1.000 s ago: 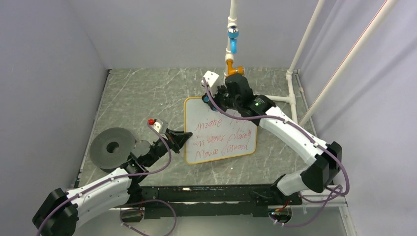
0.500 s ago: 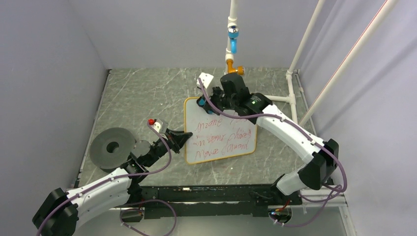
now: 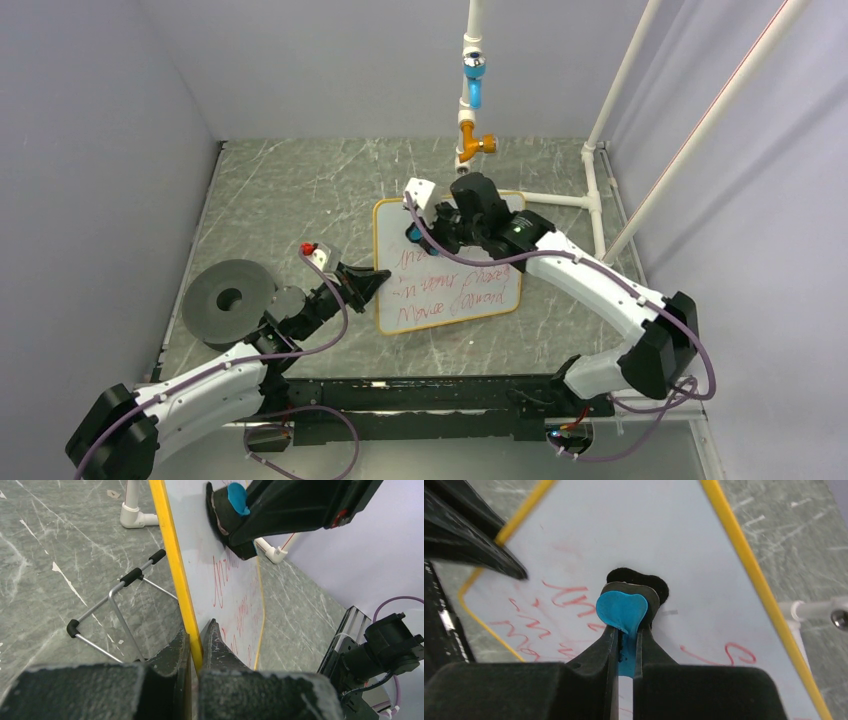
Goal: Erase the whiteboard
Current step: Erase the whiteboard at the center of the board.
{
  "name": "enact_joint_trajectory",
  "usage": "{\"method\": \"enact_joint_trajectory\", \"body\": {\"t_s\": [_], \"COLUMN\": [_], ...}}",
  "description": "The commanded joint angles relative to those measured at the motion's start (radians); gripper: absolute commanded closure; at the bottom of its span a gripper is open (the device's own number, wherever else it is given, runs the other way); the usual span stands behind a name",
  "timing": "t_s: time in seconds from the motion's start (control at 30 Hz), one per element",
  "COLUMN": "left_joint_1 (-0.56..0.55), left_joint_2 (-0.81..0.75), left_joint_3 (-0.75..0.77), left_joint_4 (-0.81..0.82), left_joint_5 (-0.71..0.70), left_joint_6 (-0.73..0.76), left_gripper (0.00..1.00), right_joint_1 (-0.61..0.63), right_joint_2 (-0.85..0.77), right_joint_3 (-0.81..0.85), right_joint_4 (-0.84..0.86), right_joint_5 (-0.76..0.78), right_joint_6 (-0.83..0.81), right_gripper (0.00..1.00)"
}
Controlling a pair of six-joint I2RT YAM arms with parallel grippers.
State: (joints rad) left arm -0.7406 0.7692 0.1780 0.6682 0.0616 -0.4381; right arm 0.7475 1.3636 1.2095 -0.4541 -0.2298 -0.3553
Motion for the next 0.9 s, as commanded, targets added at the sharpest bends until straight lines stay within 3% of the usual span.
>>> {"method": "enact_joint_trajectory", "body": {"t_s": [0.0,0.1,0.23,0.37,0.53,0.73,0.87], "left_joint_1": [-0.006,-0.007,-0.007,-0.007,-0.007,-0.008,-0.008], "left_joint_2": [0.005,0.002,-0.009,-0.015,0.003,0.009,-0.009], "left_joint_3": [-0.021,-0.022,-0.02,-0.011,-0.013,-0.008,-0.009], "left_joint_4": [-0.065,-0.066,-0.073,-0.085,-0.072,-0.08,-0.094], "left_joint_5": [0.051,0.052,0.057,0.06,0.059,0.061,0.061], "left_joint_6": [0.206,0.204,0.208,0.22,0.212,0.209,0.219], "left_gripper": [1.0,1.0,1.0,1.0,1.0,1.0,1.0], "right_joint_1": [0.004,-0.065,-0.117,-0.097,-0.022,-0.087,-0.117], "right_joint_2": [0.075,0.082,0.008,-0.056,-0.013,0.053,-0.024], "right_joint_3": [0.165,0.212,0.089,-0.077,-0.009,0.16,0.012], "right_joint_4": [-0.006,0.002,0.049,0.072,0.041,0.044,0.097], "right_joint_5": [-0.028,0.011,0.052,-0.075,-0.13,0.023,0.104], "right_joint_6": [0.043,0.09,0.065,0.019,0.016,0.089,0.035], "right_gripper": [1.0,1.0,1.0,1.0,1.0,1.0,1.0]}}
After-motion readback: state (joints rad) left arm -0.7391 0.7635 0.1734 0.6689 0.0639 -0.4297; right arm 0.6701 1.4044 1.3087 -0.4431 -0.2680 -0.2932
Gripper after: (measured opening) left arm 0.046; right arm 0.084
